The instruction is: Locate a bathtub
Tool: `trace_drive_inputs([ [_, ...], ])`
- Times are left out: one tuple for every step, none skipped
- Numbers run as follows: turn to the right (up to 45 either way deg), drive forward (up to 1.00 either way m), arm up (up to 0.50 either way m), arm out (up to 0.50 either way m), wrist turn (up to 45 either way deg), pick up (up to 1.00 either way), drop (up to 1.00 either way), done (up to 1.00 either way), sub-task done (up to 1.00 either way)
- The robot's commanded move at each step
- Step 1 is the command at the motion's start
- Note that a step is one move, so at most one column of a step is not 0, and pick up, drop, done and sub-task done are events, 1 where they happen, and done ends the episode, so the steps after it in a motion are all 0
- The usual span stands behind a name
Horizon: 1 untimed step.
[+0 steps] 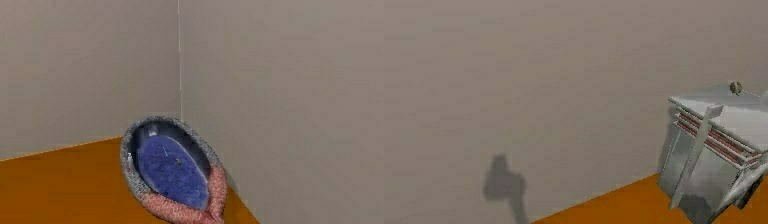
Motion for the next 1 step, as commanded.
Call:
trace_drive_inputs([
  [0.0,0.00,0.00,0.00,0.0,0.00,0.00,1.00,0.00],
])
